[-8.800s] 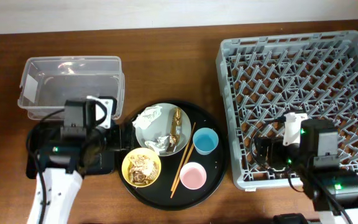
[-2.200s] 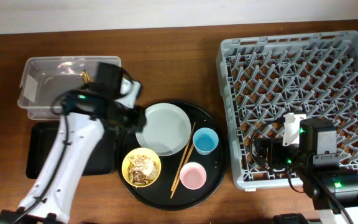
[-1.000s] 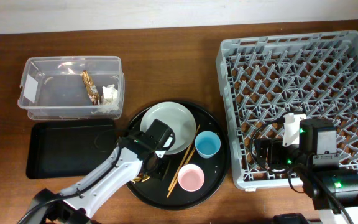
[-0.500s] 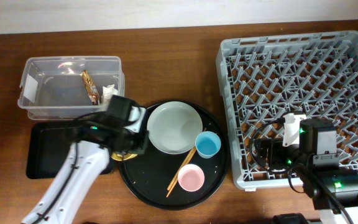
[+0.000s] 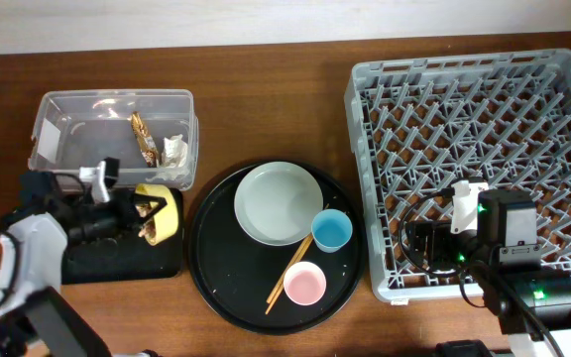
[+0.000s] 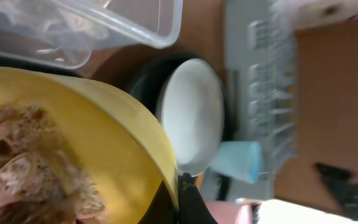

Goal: Sort waste into correct bins and load items into the dishwasher rack
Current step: 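Place the yellow bowl onto the white plate with the left gripper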

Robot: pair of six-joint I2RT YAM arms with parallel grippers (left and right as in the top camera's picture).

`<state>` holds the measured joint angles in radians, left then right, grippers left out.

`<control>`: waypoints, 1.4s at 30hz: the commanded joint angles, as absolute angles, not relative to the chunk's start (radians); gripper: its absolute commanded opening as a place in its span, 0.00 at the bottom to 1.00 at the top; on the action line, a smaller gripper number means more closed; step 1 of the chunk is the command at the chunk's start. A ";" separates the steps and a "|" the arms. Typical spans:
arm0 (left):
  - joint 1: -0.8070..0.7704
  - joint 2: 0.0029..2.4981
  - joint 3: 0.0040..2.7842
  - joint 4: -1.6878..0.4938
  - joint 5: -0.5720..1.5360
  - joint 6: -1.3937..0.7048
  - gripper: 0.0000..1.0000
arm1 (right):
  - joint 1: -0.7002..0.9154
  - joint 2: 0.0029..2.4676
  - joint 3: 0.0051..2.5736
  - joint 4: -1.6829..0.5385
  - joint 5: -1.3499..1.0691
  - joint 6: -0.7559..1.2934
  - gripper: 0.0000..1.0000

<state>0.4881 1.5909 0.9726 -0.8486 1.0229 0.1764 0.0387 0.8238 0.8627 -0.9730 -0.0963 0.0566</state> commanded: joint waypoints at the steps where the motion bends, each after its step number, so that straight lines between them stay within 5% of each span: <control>1: 0.549 1.687 0.984 -0.850 1.267 0.212 0.00 | 0.032 0.821 0.883 -0.974 -0.102 0.067 0.99; 9: 0.619 1.750 0.984 -0.851 1.575 0.196 0.00 | 0.032 0.821 0.883 -0.974 -0.102 0.067 0.99; 33: 0.620 1.750 0.984 -0.892 1.574 0.105 0.00 | 0.032 0.821 0.883 -0.973 -0.101 0.067 0.99; 38: 0.504 1.662 0.984 -0.899 1.486 0.138 0.00 | 0.032 0.821 0.883 -0.973 -0.101 0.067 0.99; 42: 0.297 1.514 1.026 -0.891 1.225 0.135 0.00 | 0.032 0.821 0.883 -0.972 -0.101 0.067 0.99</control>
